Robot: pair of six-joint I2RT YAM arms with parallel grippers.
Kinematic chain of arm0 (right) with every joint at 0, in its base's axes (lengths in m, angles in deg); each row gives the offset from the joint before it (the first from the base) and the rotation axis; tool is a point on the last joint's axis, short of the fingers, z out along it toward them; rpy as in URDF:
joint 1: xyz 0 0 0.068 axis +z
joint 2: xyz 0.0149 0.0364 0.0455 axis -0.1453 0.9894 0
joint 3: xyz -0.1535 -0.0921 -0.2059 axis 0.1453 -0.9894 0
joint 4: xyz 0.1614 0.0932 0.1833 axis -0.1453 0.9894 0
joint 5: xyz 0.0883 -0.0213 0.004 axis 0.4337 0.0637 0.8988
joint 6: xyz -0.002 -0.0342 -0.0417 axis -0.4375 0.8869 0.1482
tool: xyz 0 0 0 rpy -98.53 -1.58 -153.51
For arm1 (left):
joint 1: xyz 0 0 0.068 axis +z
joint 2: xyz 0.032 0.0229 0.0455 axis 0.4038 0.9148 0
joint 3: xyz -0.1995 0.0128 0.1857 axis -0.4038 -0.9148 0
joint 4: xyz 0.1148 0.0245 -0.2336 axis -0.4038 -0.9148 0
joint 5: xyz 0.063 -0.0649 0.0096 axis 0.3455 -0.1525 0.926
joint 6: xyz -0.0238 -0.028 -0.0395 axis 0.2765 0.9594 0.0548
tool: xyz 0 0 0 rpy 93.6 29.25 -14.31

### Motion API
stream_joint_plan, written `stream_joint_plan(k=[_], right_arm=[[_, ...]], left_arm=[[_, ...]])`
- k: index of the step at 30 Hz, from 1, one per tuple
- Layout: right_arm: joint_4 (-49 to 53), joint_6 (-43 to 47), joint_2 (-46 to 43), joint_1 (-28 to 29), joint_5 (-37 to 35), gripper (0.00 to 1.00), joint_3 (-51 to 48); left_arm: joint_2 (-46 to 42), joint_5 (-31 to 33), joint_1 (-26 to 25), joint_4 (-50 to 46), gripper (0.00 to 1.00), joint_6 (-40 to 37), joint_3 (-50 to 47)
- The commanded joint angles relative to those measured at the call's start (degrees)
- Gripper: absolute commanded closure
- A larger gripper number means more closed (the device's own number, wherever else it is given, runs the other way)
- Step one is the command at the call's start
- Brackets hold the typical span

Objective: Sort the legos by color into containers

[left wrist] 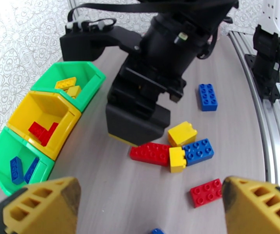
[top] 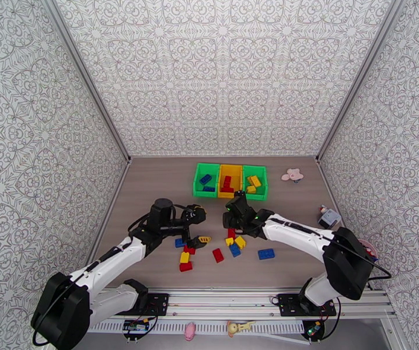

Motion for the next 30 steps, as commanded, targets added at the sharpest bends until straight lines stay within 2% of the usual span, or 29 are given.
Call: stream_joint_plan(k=[1, 9, 15, 20, 25, 30], right_arm=[[1.64, -4.41, 3.05, 1.20, 1.23, 0.19, -0.35], [2.63, -3.99, 10.83, 2.54, 3.24, 0.19, 4.20], [2.73, -4.27, 13.81, 2.52, 4.12, 0.27, 5.71], [3.35, -3.83, 14.80, 2.54, 4.53, 0.38, 6.72], [3.61, -3.91, 14.20, 2.48, 4.37, 0.59, 6.58], [3.86, -3.82, 12.68, 2.46, 4.10, 0.64, 6.38]], left_arm=[[-1.18, -1.24, 0.49, -2.92, 0.00, -3.78, 1.24], [-0.89, -0.59, 0.74, -6.02, 0.00, -4.22, 2.36], [-0.53, -0.07, 0.82, -7.17, 0.00, -4.58, 2.66], [0.27, 0.17, 0.84, -8.75, 0.00, -4.39, 3.58], [0.38, 0.38, 0.89, -8.58, 0.01, -4.14, 3.57], [0.50, 0.40, 0.85, -8.81, 0.01, -3.96, 3.66]])
